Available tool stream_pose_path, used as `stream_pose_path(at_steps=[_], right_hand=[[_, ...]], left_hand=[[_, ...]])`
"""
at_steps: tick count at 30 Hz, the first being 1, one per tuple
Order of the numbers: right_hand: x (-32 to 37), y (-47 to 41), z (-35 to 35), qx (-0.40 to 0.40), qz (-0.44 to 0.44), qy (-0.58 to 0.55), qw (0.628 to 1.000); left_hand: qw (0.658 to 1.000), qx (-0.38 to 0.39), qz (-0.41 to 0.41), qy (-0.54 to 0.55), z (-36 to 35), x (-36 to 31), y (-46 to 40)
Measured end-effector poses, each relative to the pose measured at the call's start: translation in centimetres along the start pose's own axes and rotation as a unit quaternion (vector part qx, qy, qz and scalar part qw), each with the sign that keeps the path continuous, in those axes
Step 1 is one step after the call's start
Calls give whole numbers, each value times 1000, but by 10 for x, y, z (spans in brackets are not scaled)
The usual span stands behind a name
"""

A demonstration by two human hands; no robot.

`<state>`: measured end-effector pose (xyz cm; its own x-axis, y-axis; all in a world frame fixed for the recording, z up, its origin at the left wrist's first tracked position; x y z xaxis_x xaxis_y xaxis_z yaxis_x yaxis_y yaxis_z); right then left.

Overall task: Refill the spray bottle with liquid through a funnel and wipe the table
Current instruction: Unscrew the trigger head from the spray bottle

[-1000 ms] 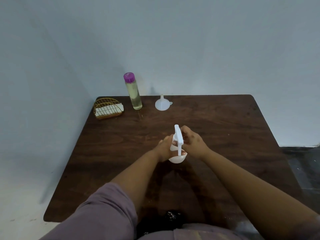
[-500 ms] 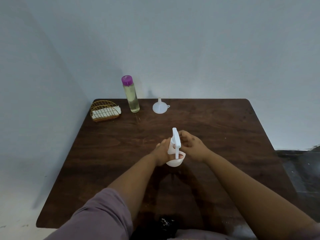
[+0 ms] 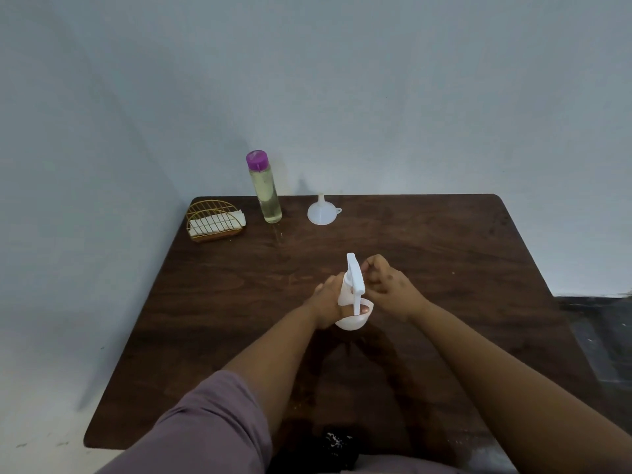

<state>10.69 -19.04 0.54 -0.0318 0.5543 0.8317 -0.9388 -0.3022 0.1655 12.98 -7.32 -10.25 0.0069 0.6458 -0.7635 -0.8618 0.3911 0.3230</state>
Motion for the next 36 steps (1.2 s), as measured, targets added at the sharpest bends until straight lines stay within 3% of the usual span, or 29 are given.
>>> stream_pose_path(at_steps=[6,13,24,28,36], right_hand=[[-14,5,0,24,-35,-36,998],[-4,9,0,-131,13,-20,991],[0,13,-4,-90,35,-40,994],[1,8,3,-120,11,-14,993],[-16,14,8,-68,-15,-49,996]], left_hand=[[1000,-4,-19,-17,1,-3,1],[1000,-16,-13,-17,5,-4,2],[1000,7,3,-26,-8,13,-13],[1000,-8,7,-16,-1,6,-8],[1000,6,4,-8,3,-6,7]])
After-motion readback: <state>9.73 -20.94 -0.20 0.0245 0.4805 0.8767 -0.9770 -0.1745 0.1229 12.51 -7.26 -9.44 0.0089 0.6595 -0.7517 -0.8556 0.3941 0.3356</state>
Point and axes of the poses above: each hand's wrist, its own y-axis away from the middle knuckle, its own z-axis out of the back of the hand, x = y × z, the point moved 9 cm from there along -y, towards the middle knuckle, and after that the axes turned 2 degrees about -z, right-handed, at the moved point
